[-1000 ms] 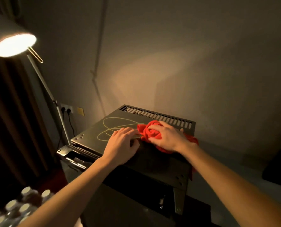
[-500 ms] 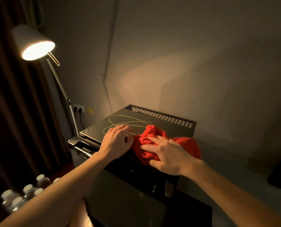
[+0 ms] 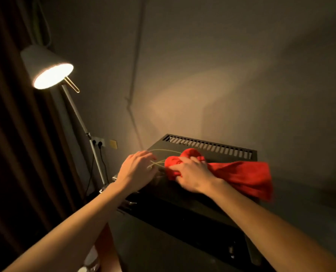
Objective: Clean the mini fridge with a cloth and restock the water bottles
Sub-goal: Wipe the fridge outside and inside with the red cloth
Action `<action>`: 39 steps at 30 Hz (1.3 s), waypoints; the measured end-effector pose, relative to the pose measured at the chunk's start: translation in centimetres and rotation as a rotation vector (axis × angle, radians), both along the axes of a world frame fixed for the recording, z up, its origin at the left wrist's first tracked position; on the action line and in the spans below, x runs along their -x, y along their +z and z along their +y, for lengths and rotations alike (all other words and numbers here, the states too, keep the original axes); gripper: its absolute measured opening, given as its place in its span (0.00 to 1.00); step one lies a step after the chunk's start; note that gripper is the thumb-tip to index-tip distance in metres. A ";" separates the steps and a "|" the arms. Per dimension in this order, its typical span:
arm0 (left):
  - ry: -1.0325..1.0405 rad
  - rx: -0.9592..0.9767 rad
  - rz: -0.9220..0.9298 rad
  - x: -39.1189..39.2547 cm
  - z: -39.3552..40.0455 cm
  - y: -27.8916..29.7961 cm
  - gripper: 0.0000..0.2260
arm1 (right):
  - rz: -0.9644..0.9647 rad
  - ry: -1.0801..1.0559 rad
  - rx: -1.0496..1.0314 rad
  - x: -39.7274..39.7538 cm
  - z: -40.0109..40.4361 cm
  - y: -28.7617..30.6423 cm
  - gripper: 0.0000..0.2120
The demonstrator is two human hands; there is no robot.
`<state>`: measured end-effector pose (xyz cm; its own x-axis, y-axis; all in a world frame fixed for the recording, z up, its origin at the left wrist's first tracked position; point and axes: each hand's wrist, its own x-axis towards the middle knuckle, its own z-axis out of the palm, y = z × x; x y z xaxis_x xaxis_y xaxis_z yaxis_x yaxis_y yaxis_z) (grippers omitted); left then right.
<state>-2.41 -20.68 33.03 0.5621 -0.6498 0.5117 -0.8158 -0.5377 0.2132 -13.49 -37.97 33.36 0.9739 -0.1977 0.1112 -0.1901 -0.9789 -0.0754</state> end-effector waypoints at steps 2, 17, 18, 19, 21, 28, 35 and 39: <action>-0.013 0.025 0.034 -1.8 -0.8 0.5 0.16 | -0.026 0.077 0.020 0.1 1.9 -0.6 0.22; -0.204 -0.005 0.026 -6.6 1.3 -0.7 0.13 | -0.075 -0.327 -0.032 -4.0 -7.2 -0.8 0.18; -0.198 -0.016 0.033 -6.6 1.7 -0.7 0.13 | -0.059 -0.317 -0.011 -4.6 -6.4 -0.7 0.16; -0.193 -0.030 0.044 -6.5 2.1 -0.7 0.13 | -0.046 -0.289 0.008 -5.1 -5.5 -0.6 0.16; -0.170 -0.057 0.070 -6.1 2.4 -0.6 0.15 | -0.037 -0.189 0.013 -5.5 -3.1 -0.1 0.17; -0.017 -0.005 0.114 -4.2 3.1 -0.4 0.24 | -0.103 0.416 -0.005 -2.1 6.3 -0.6 0.21; 0.097 0.005 0.105 -2.1 6.1 -1.0 0.26 | -0.065 0.289 -0.146 -4.2 -1.4 0.3 0.25; 0.133 -0.034 0.080 -1.2 8.1 -1.5 0.24 | -0.106 0.063 -0.138 -9.7 -3.1 -0.3 0.19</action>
<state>-1.20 -12.61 31.55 0.6821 -0.5832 0.4411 -0.7183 -0.6475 0.2546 -3.82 -41.08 33.03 0.9693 -0.1569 0.1895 -0.1124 -0.9676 -0.2263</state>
